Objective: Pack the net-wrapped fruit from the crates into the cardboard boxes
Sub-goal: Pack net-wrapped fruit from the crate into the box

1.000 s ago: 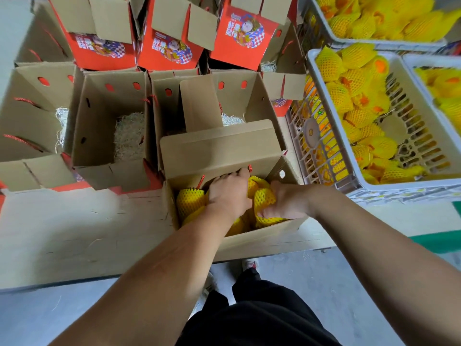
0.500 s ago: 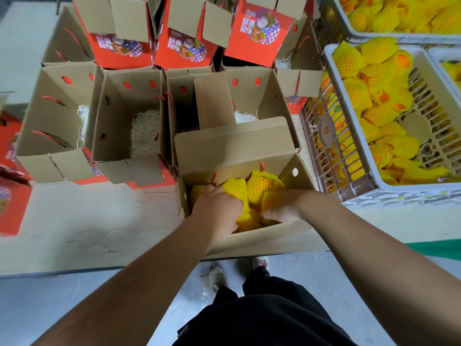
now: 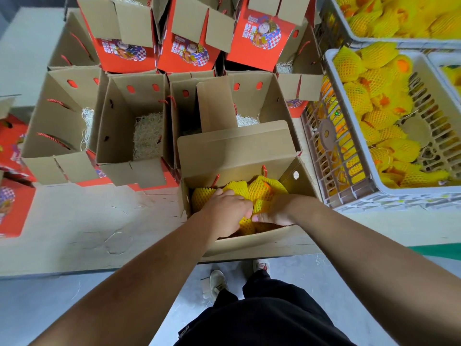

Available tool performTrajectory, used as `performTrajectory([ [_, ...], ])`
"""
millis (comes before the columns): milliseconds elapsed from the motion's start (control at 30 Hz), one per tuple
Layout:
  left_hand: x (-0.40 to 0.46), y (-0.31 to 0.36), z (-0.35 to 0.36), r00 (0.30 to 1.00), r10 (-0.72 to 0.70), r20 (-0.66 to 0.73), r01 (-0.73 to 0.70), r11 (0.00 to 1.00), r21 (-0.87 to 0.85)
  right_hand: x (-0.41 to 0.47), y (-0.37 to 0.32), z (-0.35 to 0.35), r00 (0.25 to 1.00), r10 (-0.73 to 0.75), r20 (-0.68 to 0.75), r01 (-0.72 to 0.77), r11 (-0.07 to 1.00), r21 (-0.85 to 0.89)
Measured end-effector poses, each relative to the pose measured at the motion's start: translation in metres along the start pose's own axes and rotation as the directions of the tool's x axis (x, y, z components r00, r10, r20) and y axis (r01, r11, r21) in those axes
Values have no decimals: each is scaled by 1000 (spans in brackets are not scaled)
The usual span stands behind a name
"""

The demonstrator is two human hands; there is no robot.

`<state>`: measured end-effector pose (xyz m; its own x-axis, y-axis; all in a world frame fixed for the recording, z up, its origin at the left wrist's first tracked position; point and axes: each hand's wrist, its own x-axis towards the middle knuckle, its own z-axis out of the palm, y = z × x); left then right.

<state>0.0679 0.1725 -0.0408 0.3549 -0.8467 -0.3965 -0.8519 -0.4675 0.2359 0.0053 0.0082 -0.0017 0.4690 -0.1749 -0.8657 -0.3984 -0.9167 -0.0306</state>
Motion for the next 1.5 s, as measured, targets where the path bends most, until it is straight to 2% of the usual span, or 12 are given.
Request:
performTrajectory([
  [200,13,13,0,998,-56,33,60,990,-126,-4,5,-21,998,59,34,-56,995,-80],
  [367,27,32,-1,978,-205,42,209,946,-249,-5,9,-24,998,6,64,-1,997,-76],
  [500,28,35,0,973,-213,90,223,968,-116,-6,9,-11,999,-8,53,21,971,-238],
  [633,18,35,-8,974,-225,-33,225,974,2,-22,8,-13,996,-58,-75,54,997,-56],
  [733,6,25,-13,942,-269,-199,246,961,-129,-26,14,-9,973,3,-230,23,993,113],
  [833,5,32,-19,947,-270,-174,220,940,-261,-28,15,5,933,33,-357,56,970,235],
  [933,21,60,-31,917,-250,-309,128,922,-365,-32,33,6,849,-66,-524,269,908,321],
  [1067,64,104,-63,877,-314,-363,-63,674,-736,-37,89,-21,646,-26,-763,495,775,393],
  [1133,93,124,-78,856,-321,-405,-146,602,-785,-36,122,-36,575,11,-818,586,692,421],
  [1333,209,199,-116,753,-318,-576,-279,638,-717,-22,242,-65,469,127,-874,691,563,453],
  [1400,249,219,-129,770,-240,-591,-276,710,-648,-9,288,-78,478,191,-857,667,556,496],
  [1500,296,223,-144,789,-123,-602,-163,903,-398,21,347,-107,495,263,-828,582,608,541],
])
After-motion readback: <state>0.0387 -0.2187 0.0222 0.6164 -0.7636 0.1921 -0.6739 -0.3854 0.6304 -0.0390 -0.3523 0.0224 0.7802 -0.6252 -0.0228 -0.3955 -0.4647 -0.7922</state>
